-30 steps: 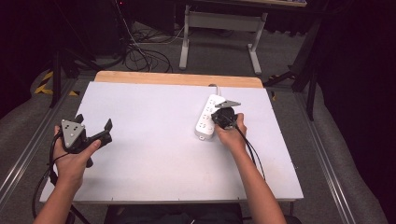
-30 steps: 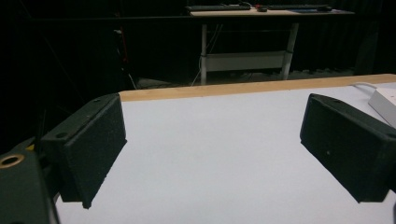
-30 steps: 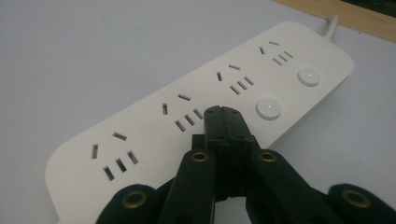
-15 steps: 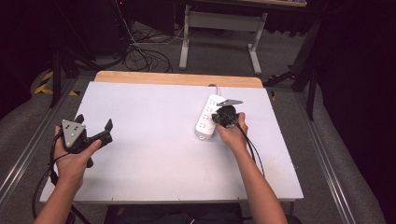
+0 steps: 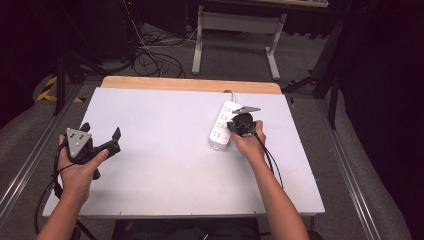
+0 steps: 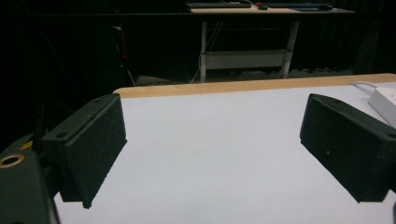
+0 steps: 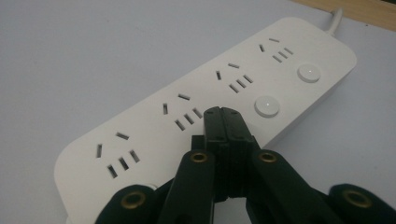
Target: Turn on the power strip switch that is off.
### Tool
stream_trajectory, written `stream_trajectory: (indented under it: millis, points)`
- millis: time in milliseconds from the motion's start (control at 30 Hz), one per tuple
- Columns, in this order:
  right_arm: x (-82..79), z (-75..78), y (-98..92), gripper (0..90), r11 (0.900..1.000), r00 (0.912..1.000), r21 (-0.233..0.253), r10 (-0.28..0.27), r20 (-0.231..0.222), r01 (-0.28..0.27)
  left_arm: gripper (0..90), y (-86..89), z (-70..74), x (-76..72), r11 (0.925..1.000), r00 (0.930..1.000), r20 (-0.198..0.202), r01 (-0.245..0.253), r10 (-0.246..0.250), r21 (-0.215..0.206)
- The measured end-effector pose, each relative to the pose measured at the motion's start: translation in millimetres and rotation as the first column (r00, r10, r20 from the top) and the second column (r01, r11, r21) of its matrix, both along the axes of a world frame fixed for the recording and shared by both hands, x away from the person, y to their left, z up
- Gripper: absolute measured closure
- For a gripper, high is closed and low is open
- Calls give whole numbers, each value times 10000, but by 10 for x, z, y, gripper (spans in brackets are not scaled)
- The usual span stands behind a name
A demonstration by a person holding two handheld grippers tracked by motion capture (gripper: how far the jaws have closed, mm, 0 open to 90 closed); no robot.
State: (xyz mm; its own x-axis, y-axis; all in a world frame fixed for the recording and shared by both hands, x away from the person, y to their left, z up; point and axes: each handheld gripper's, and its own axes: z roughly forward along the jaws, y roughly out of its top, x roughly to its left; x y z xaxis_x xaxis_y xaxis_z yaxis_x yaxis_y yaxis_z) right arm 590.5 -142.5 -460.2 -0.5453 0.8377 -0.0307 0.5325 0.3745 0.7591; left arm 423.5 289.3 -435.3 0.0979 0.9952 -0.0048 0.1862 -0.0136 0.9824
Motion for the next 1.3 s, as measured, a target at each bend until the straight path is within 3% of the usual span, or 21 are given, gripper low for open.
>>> stream_trajectory:
  millis: [567,767,900,1167,1200,1300]
  points:
    - [0,-3,16,900,9998,9999,-181,-67,156,70,76,-8,1,-9,10000,10000,-20,37,-37,-13]
    - [0,28,-15,900,9999,9998,-143,-33,182,36,76,11,5,-18,9998,10000,-7,-18,18,-205]
    - [-34,105,-33,900,9999,9966,117,15,825,-25,76,8,4,-12,9998,10000,-48,-22,21,-203]
    - [-133,237,-51,900,9978,9924,609,170,1220,-246,76,7,6,-13,9997,10000,-22,-18,18,-227]
    - [-178,294,-74,900,9954,9889,904,193,1474,-329,76,4,6,-12,9997,10000,-28,-3,2,-233]
    - [-275,382,-115,900,9919,9786,1183,210,2048,-460,76,3,6,-9,9998,10000,-29,48,-49,-172]
